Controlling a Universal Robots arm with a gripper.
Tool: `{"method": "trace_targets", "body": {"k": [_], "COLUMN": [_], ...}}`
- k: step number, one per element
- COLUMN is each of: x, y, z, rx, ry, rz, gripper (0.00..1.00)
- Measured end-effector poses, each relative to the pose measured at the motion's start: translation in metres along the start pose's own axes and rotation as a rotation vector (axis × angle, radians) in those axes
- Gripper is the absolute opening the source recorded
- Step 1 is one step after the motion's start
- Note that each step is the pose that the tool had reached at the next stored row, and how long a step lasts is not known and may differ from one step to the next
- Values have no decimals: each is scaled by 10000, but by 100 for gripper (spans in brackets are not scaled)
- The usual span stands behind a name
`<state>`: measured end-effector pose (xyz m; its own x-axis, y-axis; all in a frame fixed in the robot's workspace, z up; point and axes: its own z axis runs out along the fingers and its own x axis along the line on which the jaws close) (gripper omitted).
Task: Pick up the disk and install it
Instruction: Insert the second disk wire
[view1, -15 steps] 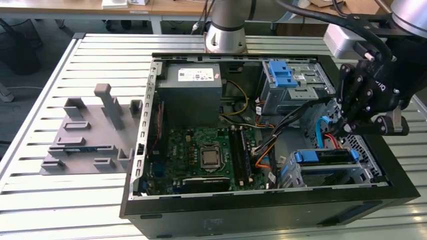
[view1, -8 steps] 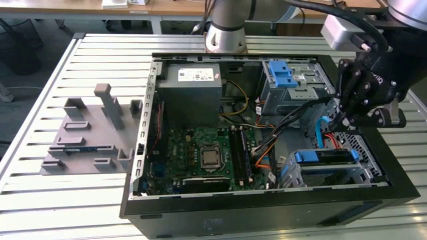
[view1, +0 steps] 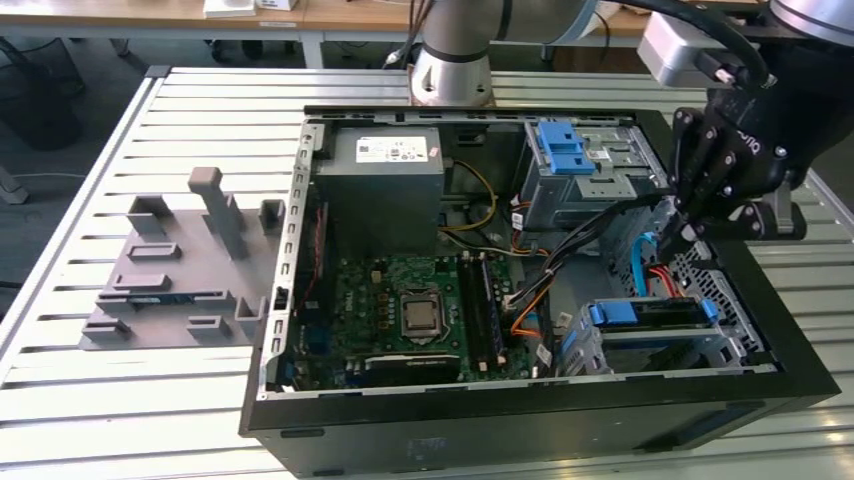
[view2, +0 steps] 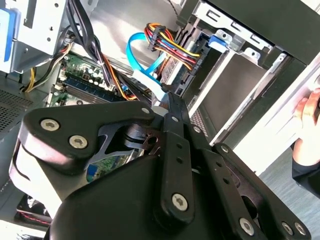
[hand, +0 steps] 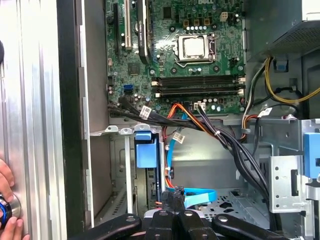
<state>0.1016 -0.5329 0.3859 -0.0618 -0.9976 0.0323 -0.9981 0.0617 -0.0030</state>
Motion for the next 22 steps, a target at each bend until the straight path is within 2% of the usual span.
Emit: {"method": "trace_targets", "body": {"k": [7,14,17,22], "x": [-41,-63,-64,-67], "y": [3,6,7,7], "z": [-16,-13,12,94], "rx": [1,3,3,4], "ry": [9,52,58,59], "rz": [0,0,0,0], "gripper": [11,11,11,11]}}
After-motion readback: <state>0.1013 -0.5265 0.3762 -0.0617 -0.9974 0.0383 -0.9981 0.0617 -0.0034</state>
